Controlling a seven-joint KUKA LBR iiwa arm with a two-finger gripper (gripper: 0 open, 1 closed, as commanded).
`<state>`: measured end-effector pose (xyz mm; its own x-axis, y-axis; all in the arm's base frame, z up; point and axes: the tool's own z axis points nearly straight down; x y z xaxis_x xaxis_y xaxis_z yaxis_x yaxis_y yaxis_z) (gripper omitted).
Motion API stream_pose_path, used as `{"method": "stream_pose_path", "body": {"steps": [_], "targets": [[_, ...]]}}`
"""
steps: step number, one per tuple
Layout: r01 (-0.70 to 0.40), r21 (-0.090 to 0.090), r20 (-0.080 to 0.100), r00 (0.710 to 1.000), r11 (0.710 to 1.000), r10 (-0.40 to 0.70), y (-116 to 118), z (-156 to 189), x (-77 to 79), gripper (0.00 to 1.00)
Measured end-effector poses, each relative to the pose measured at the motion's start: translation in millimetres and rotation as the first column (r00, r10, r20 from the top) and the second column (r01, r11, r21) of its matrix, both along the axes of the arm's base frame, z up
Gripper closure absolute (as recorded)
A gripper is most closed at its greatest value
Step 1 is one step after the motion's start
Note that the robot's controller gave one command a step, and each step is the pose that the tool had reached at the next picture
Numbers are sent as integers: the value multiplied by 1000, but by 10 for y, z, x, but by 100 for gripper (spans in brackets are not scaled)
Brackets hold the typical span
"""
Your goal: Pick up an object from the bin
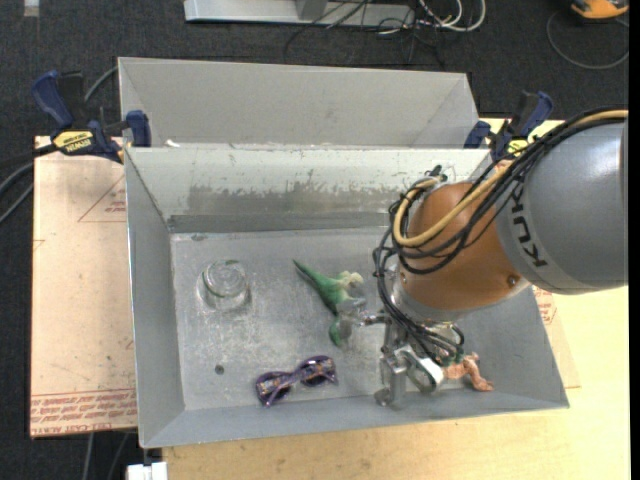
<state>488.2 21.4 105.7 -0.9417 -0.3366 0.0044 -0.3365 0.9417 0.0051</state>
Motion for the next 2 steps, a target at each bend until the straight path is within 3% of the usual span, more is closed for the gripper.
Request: {"method": "stream_pose_path", "body": {"steps": [1,2], "targets": [[-1,0,0,1000,1000,1,2,0,0,0],[3,2,2,1000,1000,-3,843,-83,186,0]]}}
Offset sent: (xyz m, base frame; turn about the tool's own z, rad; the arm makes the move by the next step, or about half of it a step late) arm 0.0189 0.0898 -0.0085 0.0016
